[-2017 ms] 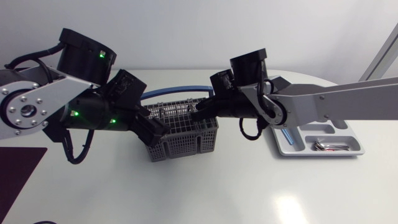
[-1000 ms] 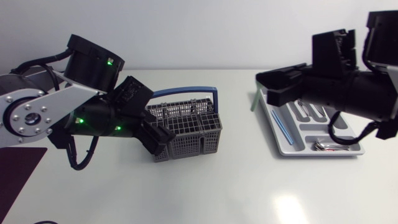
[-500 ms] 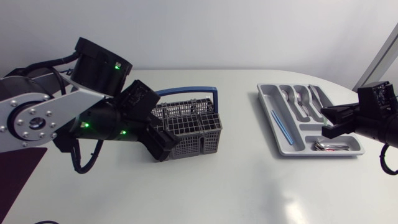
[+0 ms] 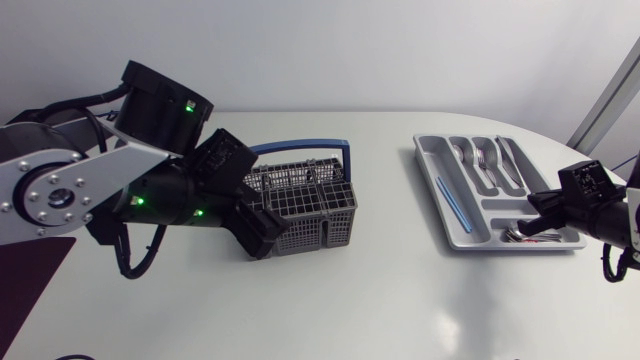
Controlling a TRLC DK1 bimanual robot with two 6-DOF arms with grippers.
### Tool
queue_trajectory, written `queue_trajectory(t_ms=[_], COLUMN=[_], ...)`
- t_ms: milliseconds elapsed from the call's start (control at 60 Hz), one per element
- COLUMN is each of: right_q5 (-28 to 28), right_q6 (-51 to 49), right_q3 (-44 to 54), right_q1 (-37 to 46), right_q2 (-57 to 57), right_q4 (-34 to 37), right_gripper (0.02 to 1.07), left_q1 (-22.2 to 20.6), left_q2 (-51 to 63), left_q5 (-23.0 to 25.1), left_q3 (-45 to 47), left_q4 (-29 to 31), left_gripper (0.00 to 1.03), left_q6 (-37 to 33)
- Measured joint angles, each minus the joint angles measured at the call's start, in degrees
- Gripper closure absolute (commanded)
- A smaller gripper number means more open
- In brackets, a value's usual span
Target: Unload the cutlery basket into the drawer organizer.
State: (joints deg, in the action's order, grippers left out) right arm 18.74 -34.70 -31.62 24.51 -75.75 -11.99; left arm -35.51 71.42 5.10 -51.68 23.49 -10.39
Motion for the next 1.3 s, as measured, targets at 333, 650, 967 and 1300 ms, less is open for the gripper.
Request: queue_trajectory(t_ms=[333,650,967,1300], right_q5=[-6.9,-7.1,-7.1,-6.4], right_q6=[-2.7,-3.1,-3.0,0.2], right_q3=[0.2,0.2,0.2,0.2], right_q1=[0.0,-0.2,-1.4,-6.3], right_q2=[-11.1,-12.8,-8.6,3.7], right_q4=[-9.2,-9.9,-9.0,2.4], right_gripper=[0.90,0.65,0.53,0.50], left_q1=[-0.3,-0.7,-0.7,-1.0], left_q2=[0.0,0.0,0.0,-0.6], left_q5=[-0.5,-1.1,-1.1,-1.3], left_q3=[0.0,0.0,0.0,0.0], left_q4=[0.0,0.3,0.6,1.5], left_gripper=[0.10,0.10,0.10,0.10], left_q6=[0.0,0.0,0.0,0.0])
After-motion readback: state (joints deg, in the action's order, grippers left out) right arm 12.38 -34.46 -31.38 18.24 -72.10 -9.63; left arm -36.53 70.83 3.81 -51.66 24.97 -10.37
